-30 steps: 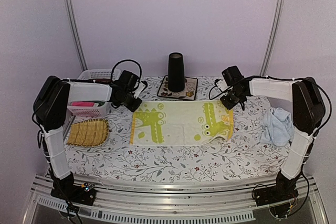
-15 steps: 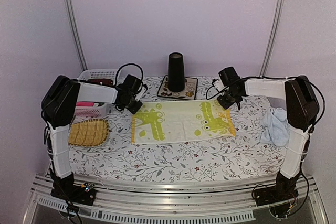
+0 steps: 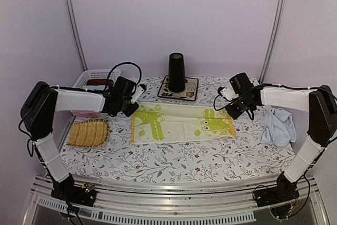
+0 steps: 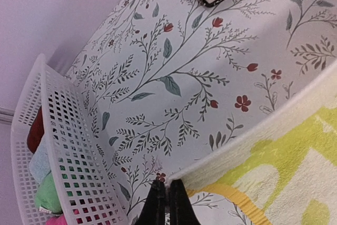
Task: Roll the towels
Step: Fold the towel at the center of the board, then smooth out the towel at the center of the board.
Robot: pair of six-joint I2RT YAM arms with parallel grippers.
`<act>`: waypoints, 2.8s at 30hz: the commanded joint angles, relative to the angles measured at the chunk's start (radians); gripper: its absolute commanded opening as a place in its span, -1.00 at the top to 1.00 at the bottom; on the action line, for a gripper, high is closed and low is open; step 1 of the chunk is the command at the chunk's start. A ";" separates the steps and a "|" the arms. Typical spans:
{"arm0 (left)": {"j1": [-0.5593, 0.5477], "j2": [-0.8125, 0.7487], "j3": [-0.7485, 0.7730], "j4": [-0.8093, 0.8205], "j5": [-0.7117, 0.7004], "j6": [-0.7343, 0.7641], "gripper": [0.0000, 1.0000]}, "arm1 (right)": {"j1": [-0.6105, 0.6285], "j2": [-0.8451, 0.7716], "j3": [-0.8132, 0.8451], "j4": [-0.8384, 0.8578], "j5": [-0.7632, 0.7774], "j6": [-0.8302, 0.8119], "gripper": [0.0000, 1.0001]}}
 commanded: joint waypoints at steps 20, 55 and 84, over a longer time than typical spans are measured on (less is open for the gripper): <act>-0.078 -0.186 -0.147 -0.253 0.214 -0.039 1.00 | 0.009 -0.046 -0.039 -0.236 0.106 0.089 0.95; -0.106 -0.258 -0.136 -0.410 0.519 -0.080 -0.49 | 0.027 -0.167 -0.087 -0.288 -0.001 0.105 -0.48; 0.022 0.132 0.254 -0.267 0.625 -0.295 0.47 | -0.181 0.107 0.079 -0.113 -0.569 0.511 0.48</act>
